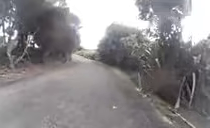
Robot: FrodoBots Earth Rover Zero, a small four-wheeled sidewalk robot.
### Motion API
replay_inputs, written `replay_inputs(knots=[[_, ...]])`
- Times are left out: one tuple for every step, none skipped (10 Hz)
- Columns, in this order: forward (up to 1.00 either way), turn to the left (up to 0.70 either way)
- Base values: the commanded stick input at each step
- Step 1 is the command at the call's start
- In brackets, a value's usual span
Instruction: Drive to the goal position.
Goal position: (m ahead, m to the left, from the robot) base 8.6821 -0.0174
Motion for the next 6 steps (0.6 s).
replay_inputs(knots=[[1.0,0.01],[1.0,0.03],[1.0,0.05],[1.0,0.08],[1.0,0.3],[1.0,0.4]])
